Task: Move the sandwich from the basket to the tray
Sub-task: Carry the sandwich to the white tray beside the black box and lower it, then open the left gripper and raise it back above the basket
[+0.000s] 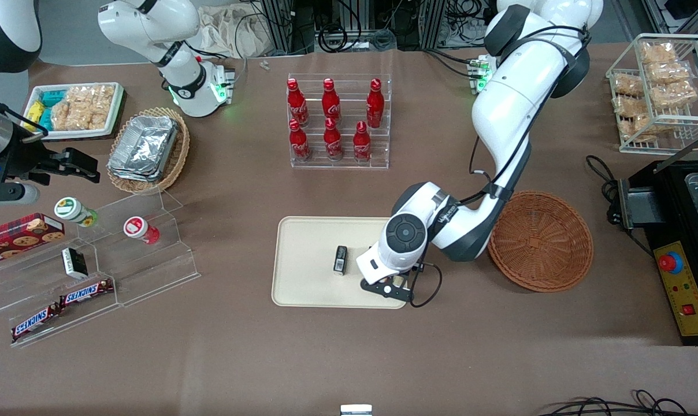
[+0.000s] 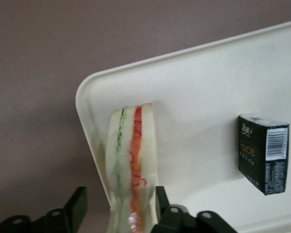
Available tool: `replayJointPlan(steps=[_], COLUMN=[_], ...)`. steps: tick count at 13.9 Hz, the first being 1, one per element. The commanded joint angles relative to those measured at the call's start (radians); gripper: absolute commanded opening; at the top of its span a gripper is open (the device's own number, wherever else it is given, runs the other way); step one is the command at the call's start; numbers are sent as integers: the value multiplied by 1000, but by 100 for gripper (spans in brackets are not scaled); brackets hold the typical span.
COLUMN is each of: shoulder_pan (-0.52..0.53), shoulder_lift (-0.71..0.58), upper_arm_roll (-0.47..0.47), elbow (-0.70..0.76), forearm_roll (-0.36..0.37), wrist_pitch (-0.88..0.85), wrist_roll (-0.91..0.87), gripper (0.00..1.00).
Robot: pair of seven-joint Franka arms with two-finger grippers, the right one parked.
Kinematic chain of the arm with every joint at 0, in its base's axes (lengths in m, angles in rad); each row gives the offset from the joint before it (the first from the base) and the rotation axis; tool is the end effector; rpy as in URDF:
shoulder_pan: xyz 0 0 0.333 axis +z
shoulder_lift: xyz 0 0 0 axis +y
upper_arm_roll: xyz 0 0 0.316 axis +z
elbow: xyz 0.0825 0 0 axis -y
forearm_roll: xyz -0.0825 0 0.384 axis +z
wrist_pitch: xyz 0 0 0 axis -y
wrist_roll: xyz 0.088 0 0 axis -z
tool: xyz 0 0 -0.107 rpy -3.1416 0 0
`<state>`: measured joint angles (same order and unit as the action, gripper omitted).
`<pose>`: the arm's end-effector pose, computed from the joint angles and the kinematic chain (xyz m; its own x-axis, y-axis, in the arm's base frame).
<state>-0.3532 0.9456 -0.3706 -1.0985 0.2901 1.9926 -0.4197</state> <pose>0.6440 -0.4223 0.2640 0.9612 -0.2757 -0.0115 -0.2752 -0.9608 0.0321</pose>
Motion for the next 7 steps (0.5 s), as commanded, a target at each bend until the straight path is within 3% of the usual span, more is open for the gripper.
replayJointPlan(steps=[1,7], shoulder_pan=[2,144], shoulder_lift=[-54,-281], upper_arm_roll=[6,4], elbow=[8,-72], forearm_roll=[3,-28], wrist_pitch=[-20,-217], wrist_roll=[1,-74], gripper=[100,100])
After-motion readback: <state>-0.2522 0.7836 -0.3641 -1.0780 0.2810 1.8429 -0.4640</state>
